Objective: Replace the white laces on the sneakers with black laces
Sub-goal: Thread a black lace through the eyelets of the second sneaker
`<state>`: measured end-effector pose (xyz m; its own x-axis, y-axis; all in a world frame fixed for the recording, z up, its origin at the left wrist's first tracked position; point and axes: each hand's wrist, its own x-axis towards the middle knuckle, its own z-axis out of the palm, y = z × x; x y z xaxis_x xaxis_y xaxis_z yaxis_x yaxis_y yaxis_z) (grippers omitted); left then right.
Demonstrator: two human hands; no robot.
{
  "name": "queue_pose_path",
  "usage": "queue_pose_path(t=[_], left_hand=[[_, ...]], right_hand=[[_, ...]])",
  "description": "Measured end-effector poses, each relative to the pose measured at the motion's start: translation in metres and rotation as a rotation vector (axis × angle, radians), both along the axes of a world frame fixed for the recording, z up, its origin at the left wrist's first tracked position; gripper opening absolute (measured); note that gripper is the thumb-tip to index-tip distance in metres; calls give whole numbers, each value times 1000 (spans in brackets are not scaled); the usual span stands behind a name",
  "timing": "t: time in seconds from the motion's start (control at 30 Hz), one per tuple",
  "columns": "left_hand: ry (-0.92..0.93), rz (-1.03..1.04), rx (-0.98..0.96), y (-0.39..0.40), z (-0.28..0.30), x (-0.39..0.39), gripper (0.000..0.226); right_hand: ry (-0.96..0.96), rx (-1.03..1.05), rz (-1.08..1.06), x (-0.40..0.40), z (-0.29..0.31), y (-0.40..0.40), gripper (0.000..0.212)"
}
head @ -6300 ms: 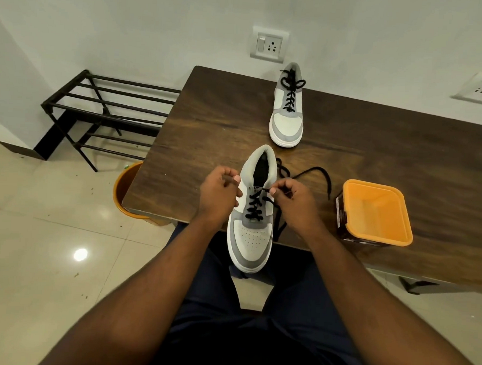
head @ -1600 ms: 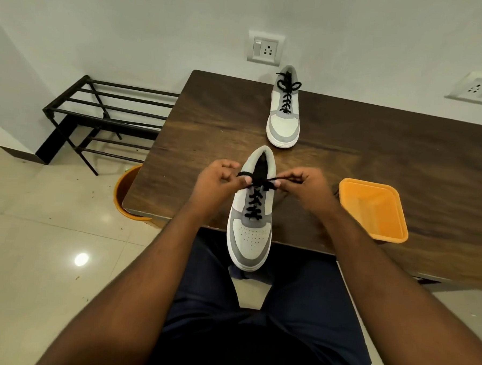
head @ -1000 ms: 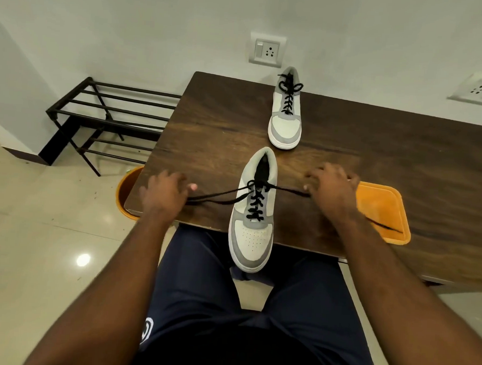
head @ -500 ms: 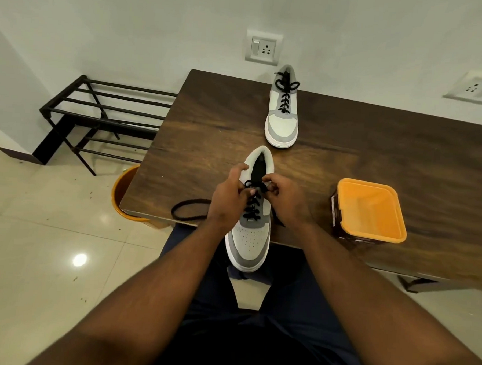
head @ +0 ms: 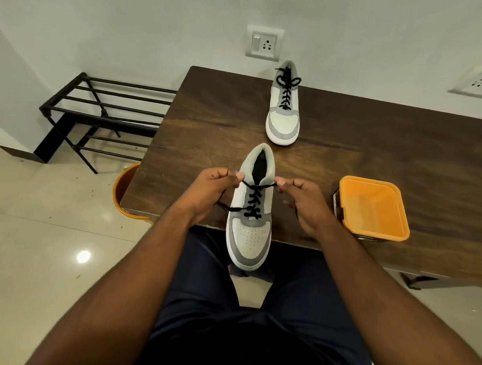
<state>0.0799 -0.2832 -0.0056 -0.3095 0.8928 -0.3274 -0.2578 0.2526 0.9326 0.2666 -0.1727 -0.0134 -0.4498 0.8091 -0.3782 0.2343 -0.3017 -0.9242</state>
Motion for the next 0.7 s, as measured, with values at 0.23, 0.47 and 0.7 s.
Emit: queue_pose_path(t=[0.23,0.47,0.7], left_hand=[[-71,156,242,21,18,27,21],[181,213,225,37,11,26,28],[382,269,50,34,-26,20,27]], right_hand=[[366,-100,-69,-41,32,-7,25],[350,67,-9,-49,24,-2,13],[179,147,-2,-34,7,7,22]])
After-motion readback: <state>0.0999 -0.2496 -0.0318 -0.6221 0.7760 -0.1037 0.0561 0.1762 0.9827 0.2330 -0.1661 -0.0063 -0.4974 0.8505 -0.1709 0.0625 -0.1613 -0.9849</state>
